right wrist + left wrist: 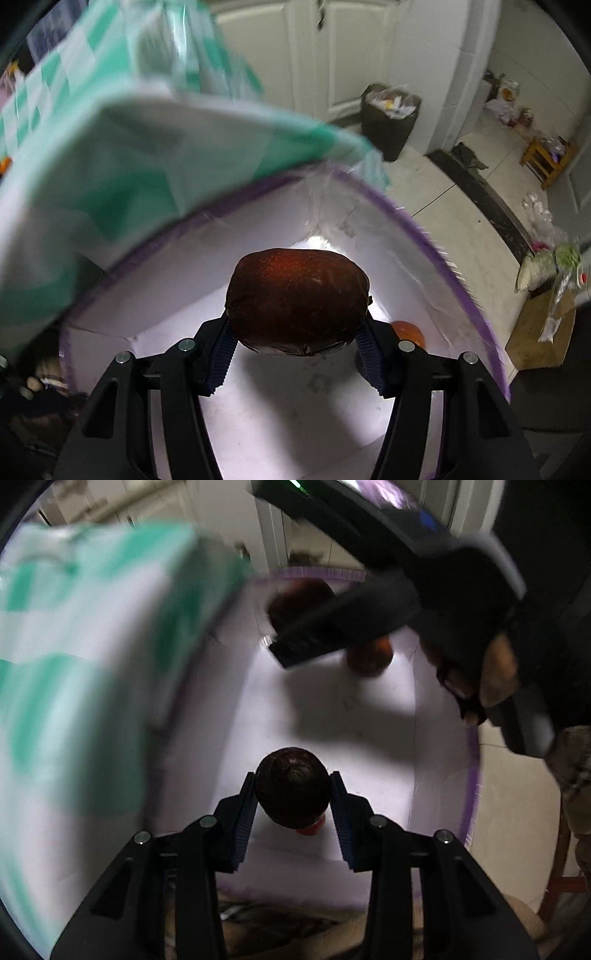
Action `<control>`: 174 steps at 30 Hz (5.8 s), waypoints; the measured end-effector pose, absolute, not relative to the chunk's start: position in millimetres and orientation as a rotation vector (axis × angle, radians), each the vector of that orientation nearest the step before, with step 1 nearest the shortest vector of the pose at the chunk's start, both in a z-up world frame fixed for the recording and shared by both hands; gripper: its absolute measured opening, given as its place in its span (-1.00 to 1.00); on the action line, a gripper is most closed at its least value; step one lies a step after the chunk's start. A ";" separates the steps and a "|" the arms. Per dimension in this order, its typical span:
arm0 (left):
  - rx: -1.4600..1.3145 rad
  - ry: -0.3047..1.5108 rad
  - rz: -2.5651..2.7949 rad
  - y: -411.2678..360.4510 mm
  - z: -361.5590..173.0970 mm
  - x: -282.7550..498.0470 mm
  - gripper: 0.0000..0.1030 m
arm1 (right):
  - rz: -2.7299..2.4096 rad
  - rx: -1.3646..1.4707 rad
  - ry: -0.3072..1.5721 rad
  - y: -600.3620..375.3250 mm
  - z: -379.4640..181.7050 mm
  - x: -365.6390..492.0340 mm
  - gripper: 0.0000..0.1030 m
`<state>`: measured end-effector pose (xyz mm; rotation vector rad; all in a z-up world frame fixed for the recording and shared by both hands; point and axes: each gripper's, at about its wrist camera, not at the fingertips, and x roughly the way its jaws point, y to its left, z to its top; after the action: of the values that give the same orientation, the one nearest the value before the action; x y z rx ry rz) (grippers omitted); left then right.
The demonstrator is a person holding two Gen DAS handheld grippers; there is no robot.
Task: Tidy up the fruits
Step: 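Carry the date and plum to the white box and open both tools, then move both open tools back over the fruit row on the table, then grasp a mandarin with the right tool while the left tool grasps a striped pepino melon, then carry the mandarin and pepino melon over the white box and lower them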
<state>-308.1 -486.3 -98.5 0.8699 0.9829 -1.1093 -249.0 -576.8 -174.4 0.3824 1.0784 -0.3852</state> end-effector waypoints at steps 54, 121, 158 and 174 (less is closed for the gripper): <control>0.141 0.557 -0.333 -110.9 76.5 -115.4 0.96 | -0.240 -0.213 0.613 -291.3 51.3 -146.3 0.69; -0.102 0.885 -0.070 13.0 25.4 30.3 0.83 | 0.340 0.220 0.808 -175.6 -14.7 48.1 -0.19; -0.269 0.715 0.011 27.7 45.1 -4.1 -0.18 | 0.308 0.212 0.813 -175.4 -16.2 52.4 -0.19; -0.236 0.717 -0.005 12.1 42.3 -53.2 -0.18 | 0.244 0.177 0.783 -177.3 -11.8 45.2 -0.19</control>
<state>-53.2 12.1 42.3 -0.2365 0.7173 -0.0045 45.2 -177.3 -11.8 0.1774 0.7826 0.2440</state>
